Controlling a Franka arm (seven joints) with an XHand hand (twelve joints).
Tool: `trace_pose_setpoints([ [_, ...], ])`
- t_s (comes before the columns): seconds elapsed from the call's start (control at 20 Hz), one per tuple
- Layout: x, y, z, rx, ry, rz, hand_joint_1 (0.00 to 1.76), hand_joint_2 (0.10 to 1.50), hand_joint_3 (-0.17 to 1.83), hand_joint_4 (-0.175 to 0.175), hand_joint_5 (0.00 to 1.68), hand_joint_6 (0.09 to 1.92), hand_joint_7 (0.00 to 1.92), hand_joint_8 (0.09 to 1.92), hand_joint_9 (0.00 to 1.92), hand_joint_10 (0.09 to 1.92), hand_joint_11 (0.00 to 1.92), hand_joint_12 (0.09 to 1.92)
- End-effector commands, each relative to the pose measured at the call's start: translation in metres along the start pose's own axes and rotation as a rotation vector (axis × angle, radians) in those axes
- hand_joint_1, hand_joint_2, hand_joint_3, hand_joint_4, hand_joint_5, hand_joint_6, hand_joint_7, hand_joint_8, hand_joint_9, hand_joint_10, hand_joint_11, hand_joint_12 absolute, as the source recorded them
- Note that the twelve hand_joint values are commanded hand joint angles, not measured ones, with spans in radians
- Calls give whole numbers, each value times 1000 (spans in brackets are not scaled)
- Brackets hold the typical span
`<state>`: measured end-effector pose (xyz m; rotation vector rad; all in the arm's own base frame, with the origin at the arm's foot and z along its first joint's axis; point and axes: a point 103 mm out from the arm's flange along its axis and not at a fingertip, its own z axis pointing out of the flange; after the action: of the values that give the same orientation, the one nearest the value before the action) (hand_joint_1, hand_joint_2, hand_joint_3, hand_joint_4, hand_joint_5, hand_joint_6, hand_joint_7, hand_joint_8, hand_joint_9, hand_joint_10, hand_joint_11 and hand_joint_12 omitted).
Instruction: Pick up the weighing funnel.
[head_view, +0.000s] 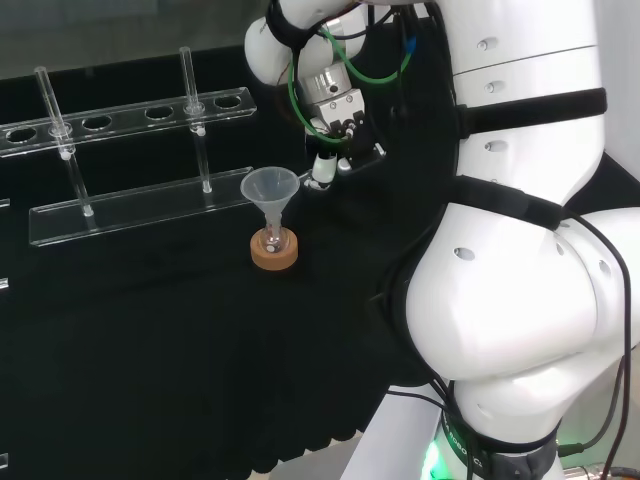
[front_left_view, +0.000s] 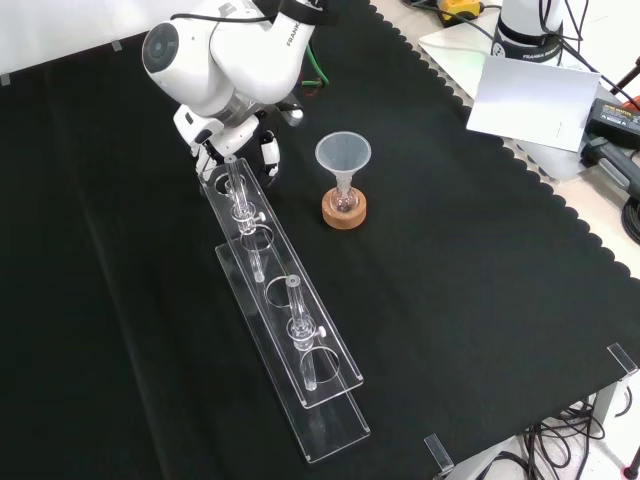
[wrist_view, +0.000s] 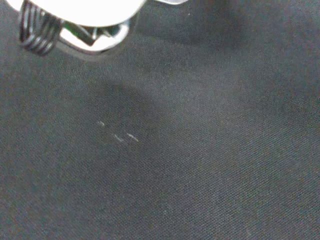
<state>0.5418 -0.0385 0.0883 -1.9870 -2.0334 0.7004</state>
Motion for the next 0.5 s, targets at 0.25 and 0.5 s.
trace_pose_setpoints([
  [0.25, 2, 1, 4, -19, -12, -19, 979, 525, 627, -19, 616, 188, 488, 656, 783, 491, 598, 1235],
  [0.5, 2, 3, 3, -27, -16, -12, 986, 534, 623, -11, 619, 335, 493, 652, 797, 468, 637, 1206],
])
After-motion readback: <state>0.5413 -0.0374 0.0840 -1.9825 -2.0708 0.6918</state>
